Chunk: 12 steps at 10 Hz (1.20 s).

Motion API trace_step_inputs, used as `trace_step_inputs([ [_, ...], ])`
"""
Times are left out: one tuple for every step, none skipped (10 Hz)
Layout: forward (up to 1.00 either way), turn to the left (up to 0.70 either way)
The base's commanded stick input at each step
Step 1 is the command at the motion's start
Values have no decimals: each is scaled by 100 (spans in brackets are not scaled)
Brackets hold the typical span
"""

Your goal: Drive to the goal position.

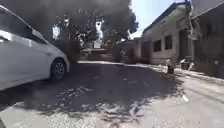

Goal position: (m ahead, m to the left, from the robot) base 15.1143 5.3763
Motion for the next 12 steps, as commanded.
trace_step_inputs([
  [100, 1],
  [100, 1],
  [100, 1],
  [100, 1],
  [100, 1],
  [100, 1],
  [100, 1],
  [100, 1],
  [100, -25],
  [100, -39],
  [100, -39],
  [100, -39],
])
